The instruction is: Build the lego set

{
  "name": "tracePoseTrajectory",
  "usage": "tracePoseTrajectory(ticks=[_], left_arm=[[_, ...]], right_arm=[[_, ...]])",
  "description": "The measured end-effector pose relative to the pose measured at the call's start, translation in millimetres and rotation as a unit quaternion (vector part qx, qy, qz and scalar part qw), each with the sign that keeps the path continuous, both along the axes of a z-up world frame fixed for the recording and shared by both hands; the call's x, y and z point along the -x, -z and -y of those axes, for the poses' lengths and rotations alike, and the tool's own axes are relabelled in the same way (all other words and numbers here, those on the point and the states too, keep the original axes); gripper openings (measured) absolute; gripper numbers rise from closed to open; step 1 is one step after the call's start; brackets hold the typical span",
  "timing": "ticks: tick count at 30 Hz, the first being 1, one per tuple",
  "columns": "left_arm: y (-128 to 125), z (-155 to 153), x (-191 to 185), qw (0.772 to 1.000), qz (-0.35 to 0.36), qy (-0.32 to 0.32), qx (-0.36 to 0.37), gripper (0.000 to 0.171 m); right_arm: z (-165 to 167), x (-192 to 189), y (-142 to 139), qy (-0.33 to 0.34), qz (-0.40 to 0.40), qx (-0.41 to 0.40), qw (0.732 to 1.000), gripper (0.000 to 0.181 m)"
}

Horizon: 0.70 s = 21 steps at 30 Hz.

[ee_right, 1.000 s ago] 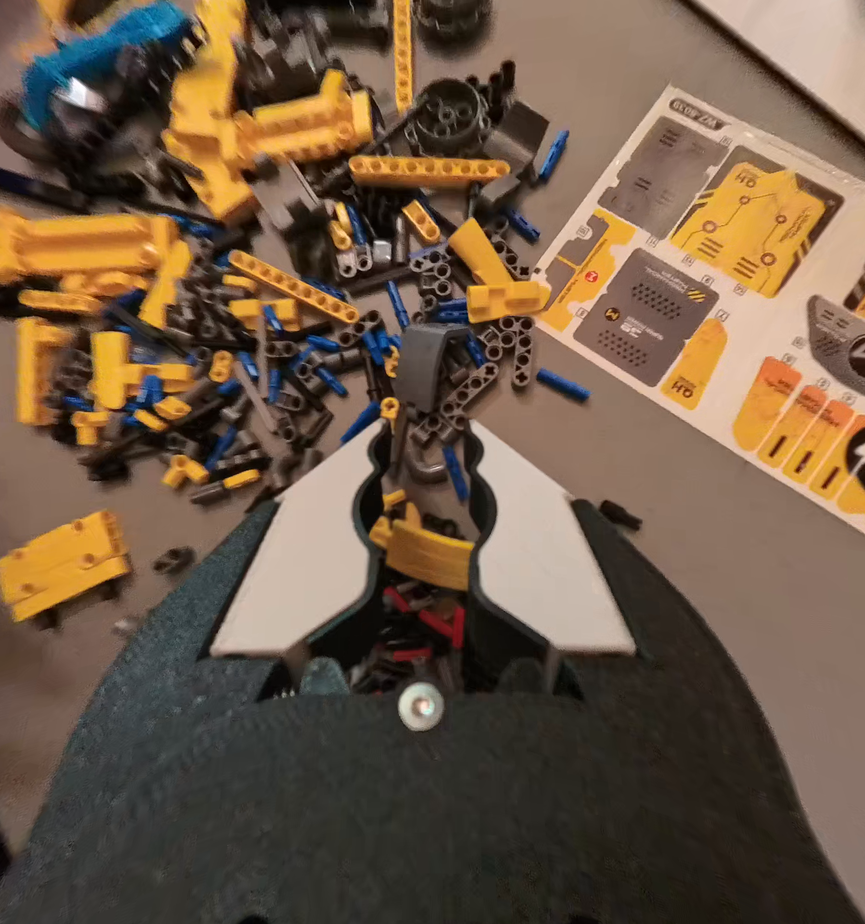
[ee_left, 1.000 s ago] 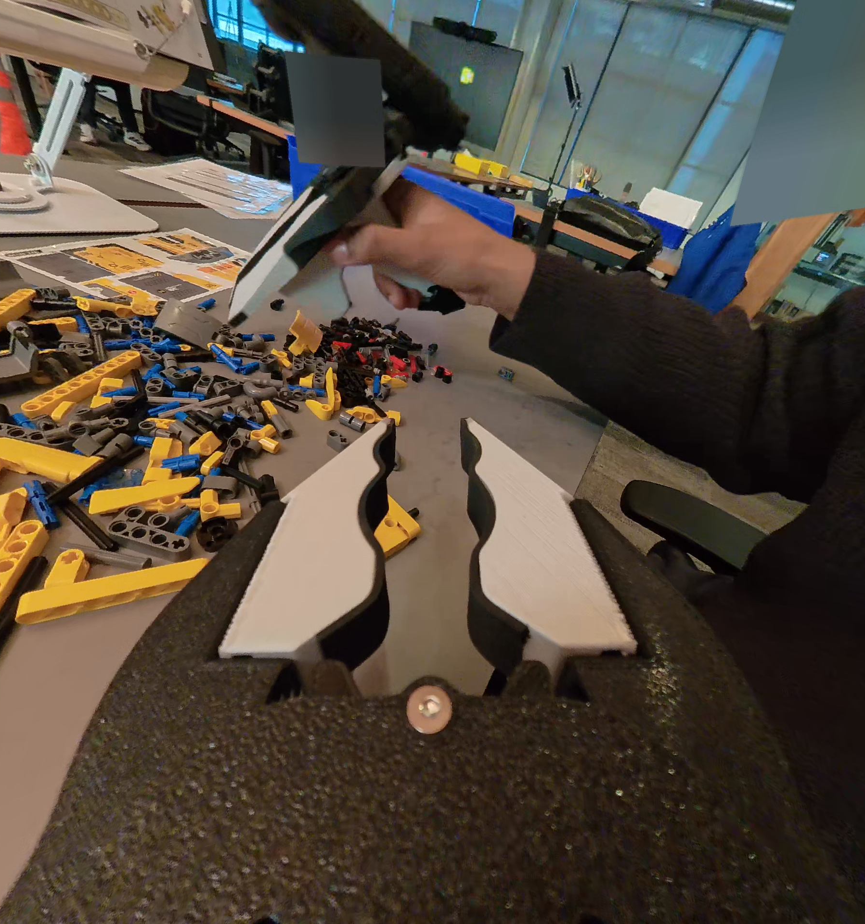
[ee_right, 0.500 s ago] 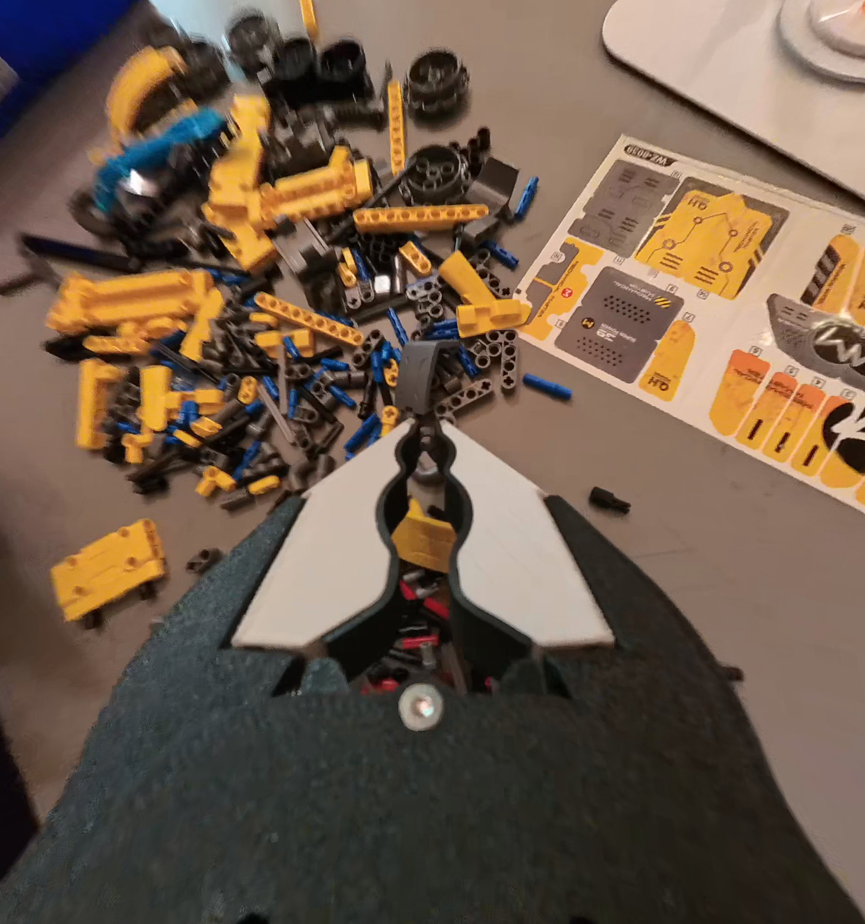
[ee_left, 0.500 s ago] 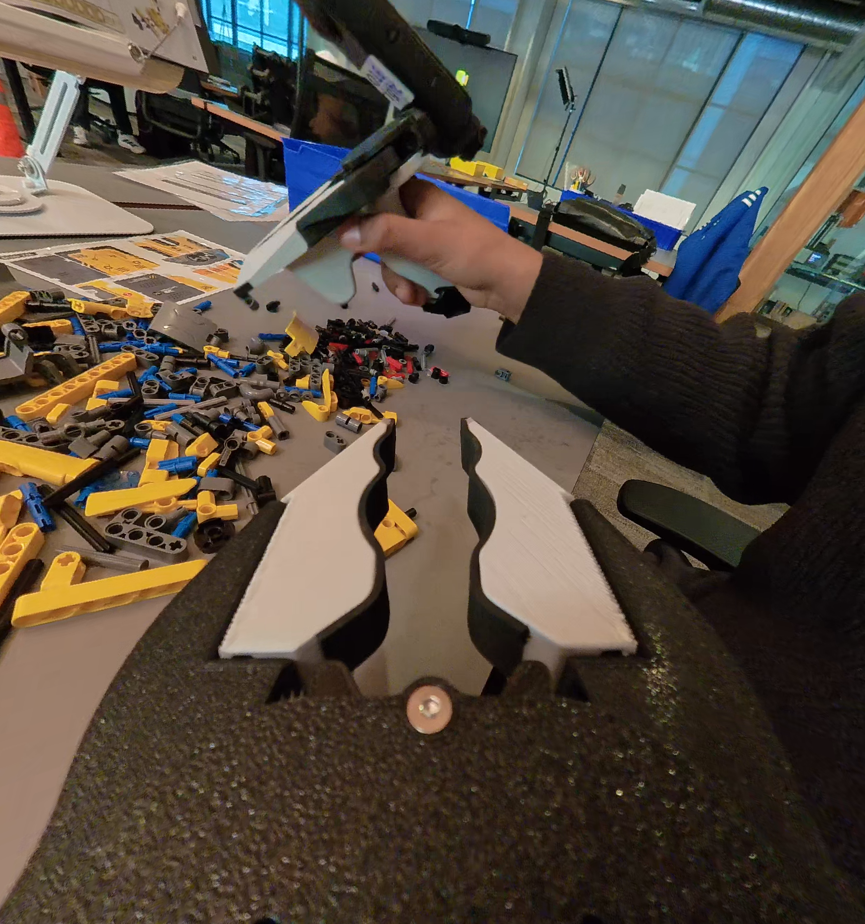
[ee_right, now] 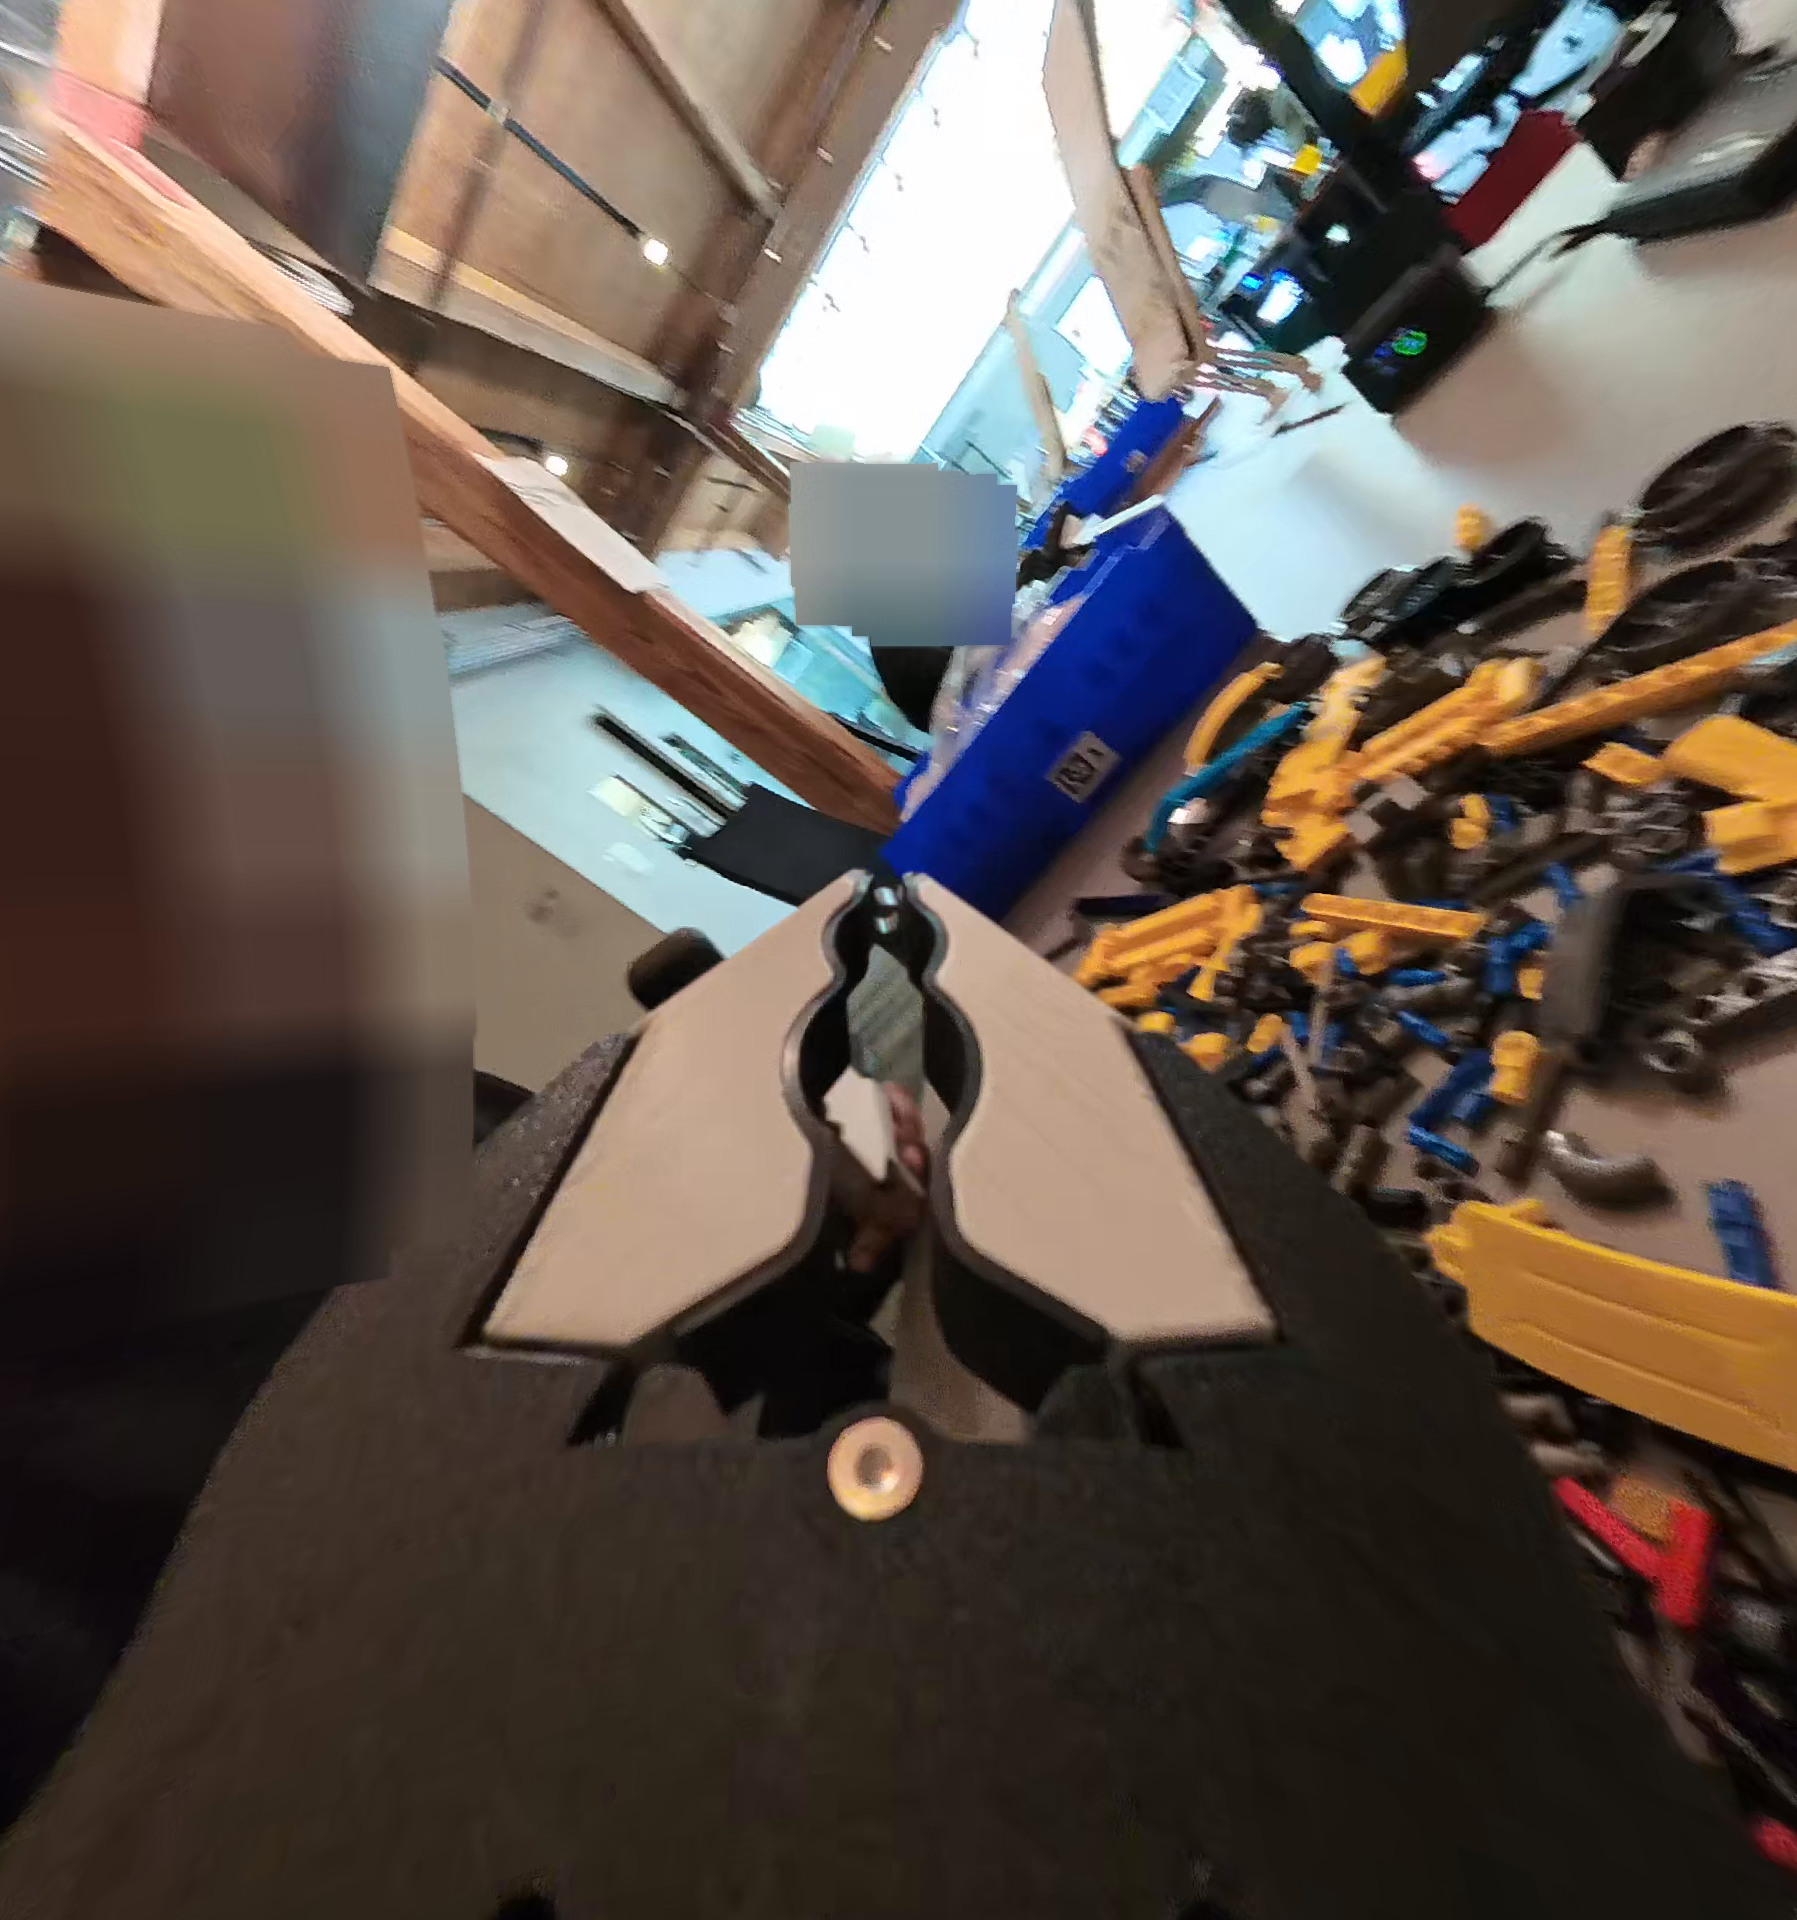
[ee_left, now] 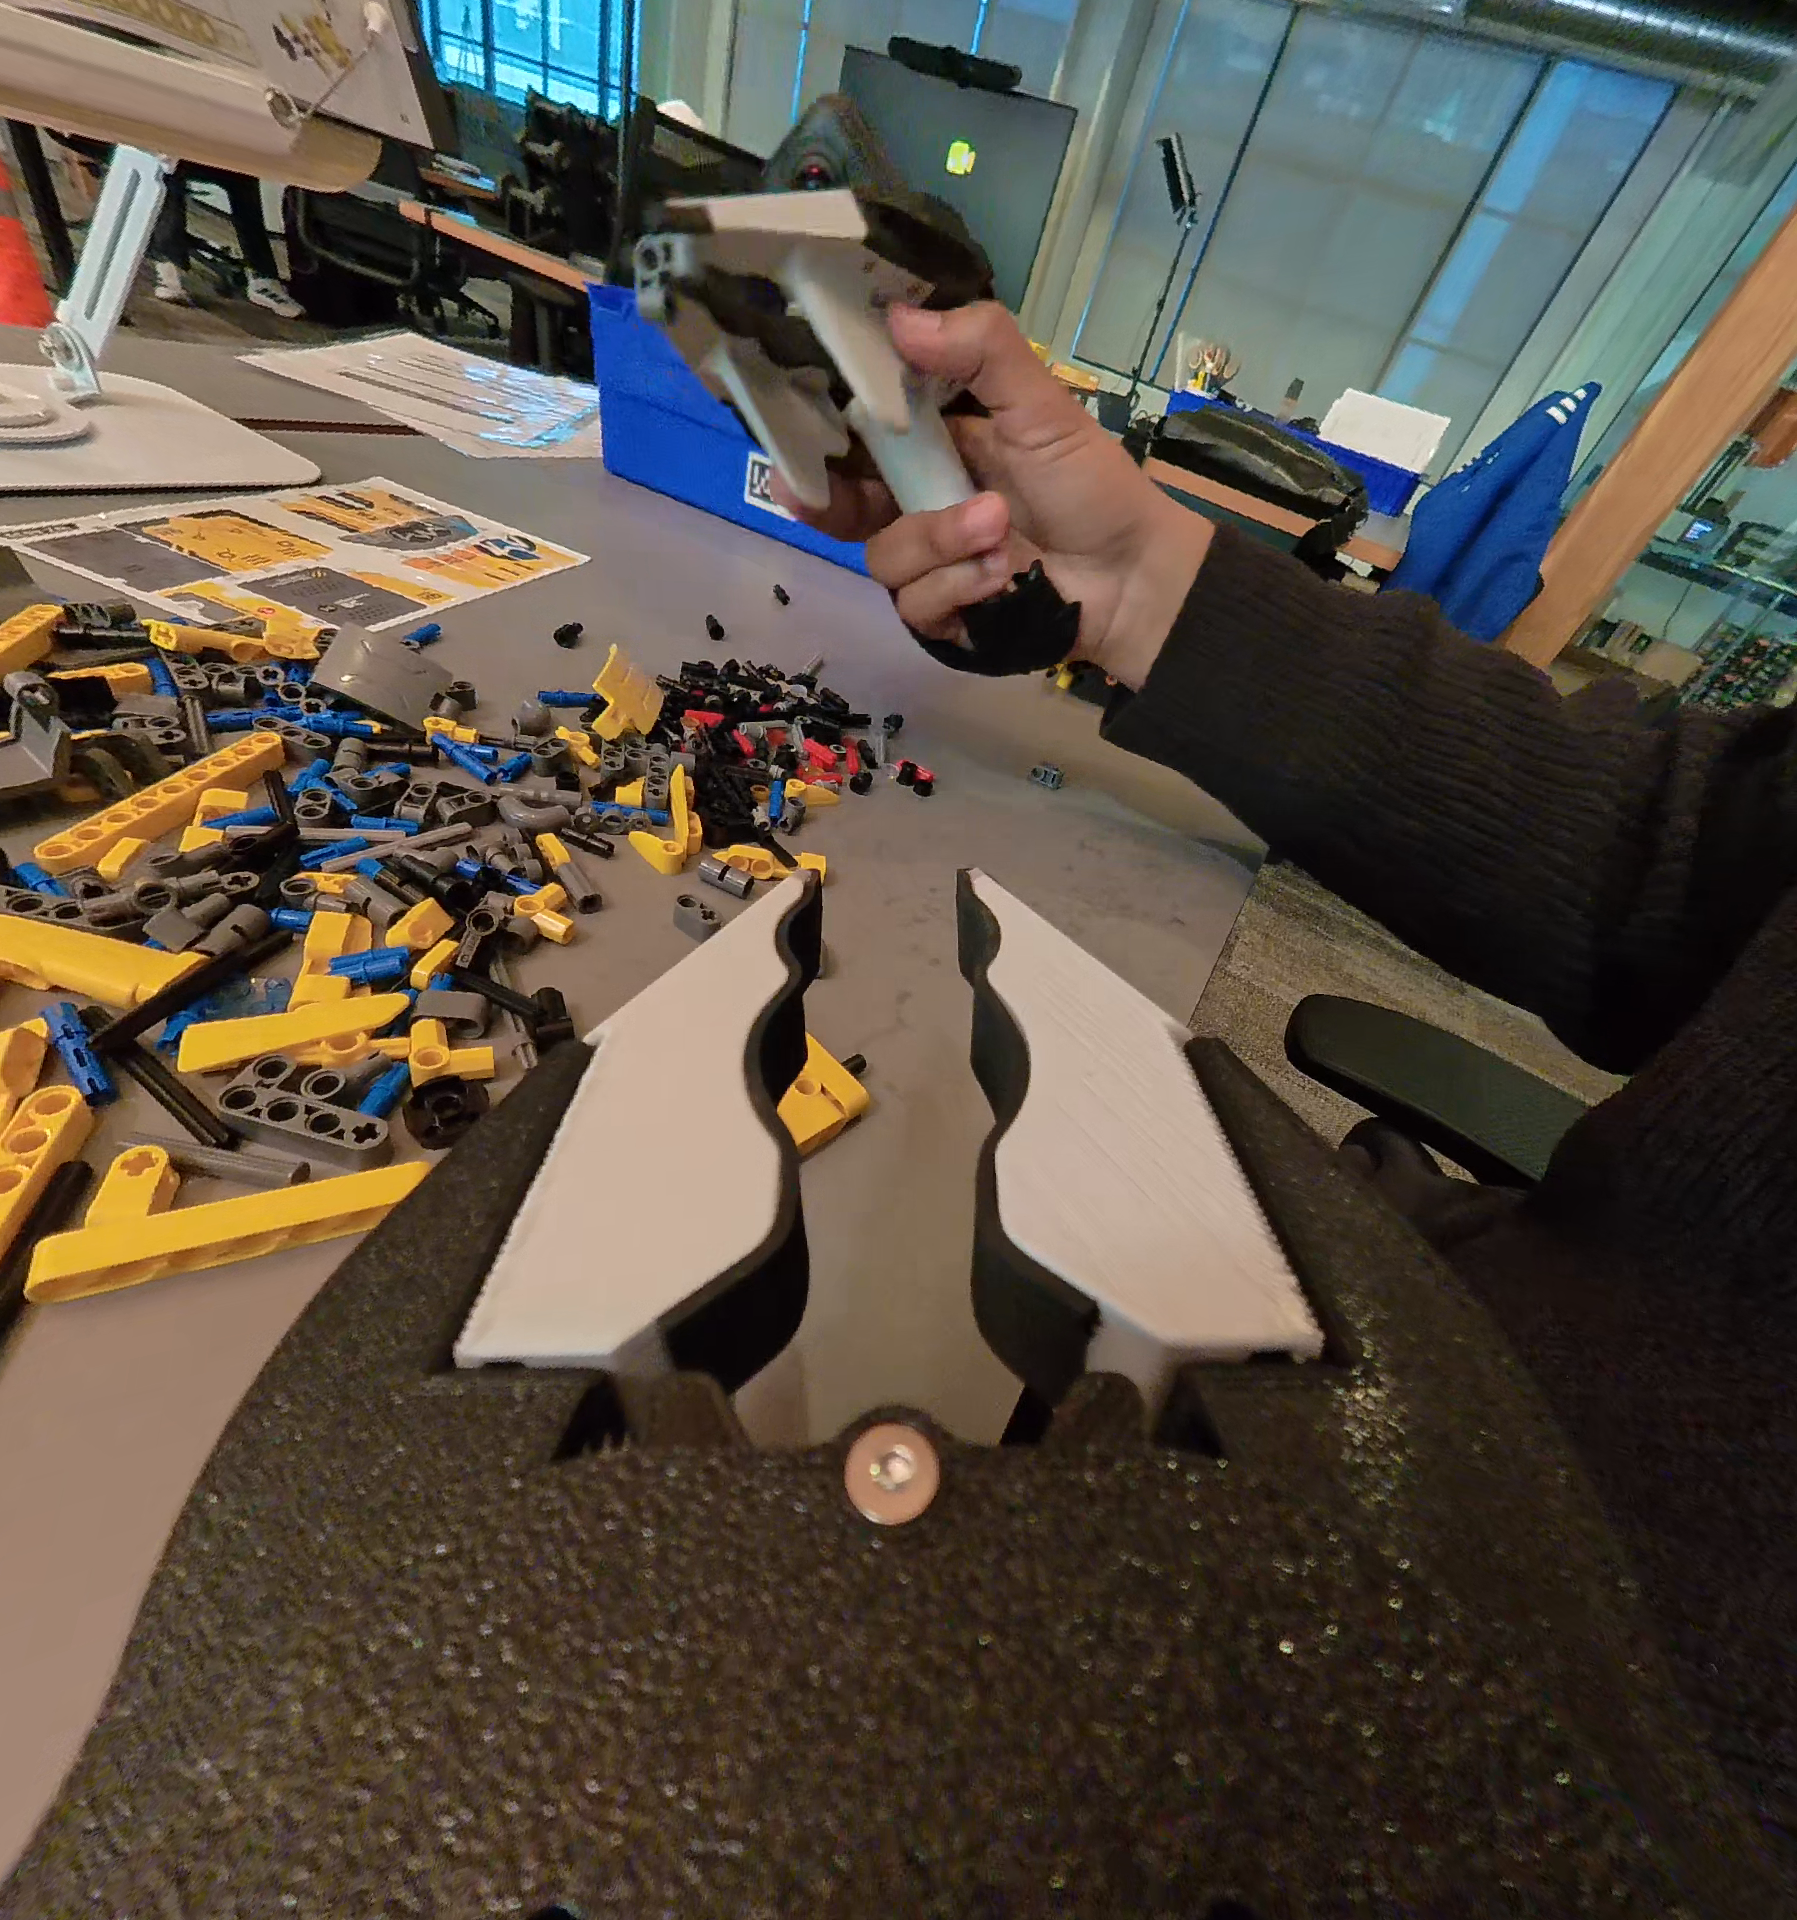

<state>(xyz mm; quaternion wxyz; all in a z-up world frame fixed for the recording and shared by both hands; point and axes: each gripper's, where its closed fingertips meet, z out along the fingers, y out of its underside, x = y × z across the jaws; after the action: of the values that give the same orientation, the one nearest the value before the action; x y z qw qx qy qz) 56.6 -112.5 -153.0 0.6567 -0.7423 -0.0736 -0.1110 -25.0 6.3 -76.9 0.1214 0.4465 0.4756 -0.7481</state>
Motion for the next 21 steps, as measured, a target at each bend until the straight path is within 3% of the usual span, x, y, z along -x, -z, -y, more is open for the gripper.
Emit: tracePoseTrajectory(ticks=[4,7,9,15,17,21], left_arm=[[0.1,0.1,-0.2,1.0,0.0,0.0,0.0,0.025],[0.2,0.1,-0.3,1.0,-0.001,0.0,0.0,0.025],[0.1,0.3,-0.4,1.0,-0.001,0.0,0.0,0.025],[0.2,0.1,-0.3,1.0,-0.001,0.0,0.0,0.025],[0.1,0.3,-0.3,1.0,-0.001,0.0,0.0,0.025],[-0.1,0.5,-0.5,1.0,-0.001,0.001,-0.001,0.025]], right_arm=[[-0.8,-7.4,-5.9,-0.003,-0.006,0.017,1.0,0.004],[-0.5,-4.8,6.3,0.016,0.012,-0.029,0.999,0.004],[-2.7,2.4,27.4,0.05,0.042,-0.103,0.993,0.003],[8.8,10.9,87.1,0.077,0.086,-0.364,0.924,0.0],[12.3,13.4,93.6,0.08,0.081,-0.412,0.904,0.0],[17.3,17.1,87.0,0.092,0.058,-0.447,0.888,0.0]])
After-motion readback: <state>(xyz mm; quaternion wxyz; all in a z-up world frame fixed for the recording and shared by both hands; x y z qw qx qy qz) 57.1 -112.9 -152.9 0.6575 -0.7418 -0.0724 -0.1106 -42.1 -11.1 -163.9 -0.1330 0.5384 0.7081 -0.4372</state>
